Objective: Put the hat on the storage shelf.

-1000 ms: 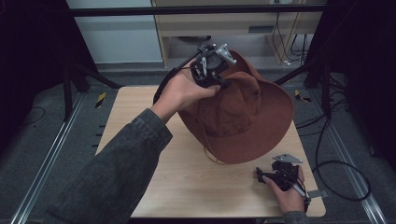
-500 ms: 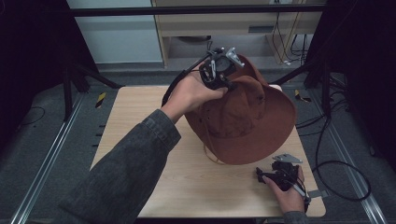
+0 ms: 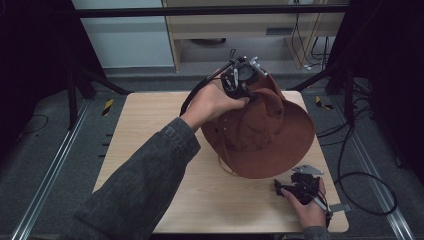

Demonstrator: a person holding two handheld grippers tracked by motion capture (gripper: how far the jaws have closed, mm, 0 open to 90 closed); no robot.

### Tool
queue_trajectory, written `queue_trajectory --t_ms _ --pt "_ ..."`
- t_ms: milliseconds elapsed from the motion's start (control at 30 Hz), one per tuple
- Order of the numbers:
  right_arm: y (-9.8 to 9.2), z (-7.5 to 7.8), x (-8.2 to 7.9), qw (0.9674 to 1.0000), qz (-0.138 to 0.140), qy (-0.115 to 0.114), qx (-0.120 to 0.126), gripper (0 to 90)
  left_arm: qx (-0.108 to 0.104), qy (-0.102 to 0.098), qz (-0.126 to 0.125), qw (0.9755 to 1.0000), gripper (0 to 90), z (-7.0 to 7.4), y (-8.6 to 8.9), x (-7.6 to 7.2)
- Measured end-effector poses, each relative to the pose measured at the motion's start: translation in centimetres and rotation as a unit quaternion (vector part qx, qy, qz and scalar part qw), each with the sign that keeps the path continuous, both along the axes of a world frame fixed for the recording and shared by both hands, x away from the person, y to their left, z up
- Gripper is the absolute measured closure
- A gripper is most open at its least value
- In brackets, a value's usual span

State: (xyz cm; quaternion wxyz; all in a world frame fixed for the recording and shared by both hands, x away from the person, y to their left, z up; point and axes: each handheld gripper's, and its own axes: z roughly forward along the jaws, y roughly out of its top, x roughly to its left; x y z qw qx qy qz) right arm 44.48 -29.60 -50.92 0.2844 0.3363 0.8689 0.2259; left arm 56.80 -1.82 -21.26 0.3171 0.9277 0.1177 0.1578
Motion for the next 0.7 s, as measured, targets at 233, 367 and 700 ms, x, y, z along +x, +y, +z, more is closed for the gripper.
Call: queue_trajectory --t_ms 233,367,700 --pt "-0.01 0.01 0.00 1.0000 0.001 0.000 0.000 0.6 -0.012 0.003 0.007 0.9999 81.4 -0.36 0.42 0.13" --pt "0.00 0.01 0.00 1.0000 0.000 0.001 0.000 0.6 -0.014 0.002 0.003 0.9999 79.6 -0.37 0.32 0.02" --pt "0.00 0.01 -0.01 1.0000 0.001 0.001 0.001 0.6 -0.018 -0.007 0.003 0.9998 70.2 -0.57 0.36 -0.23"
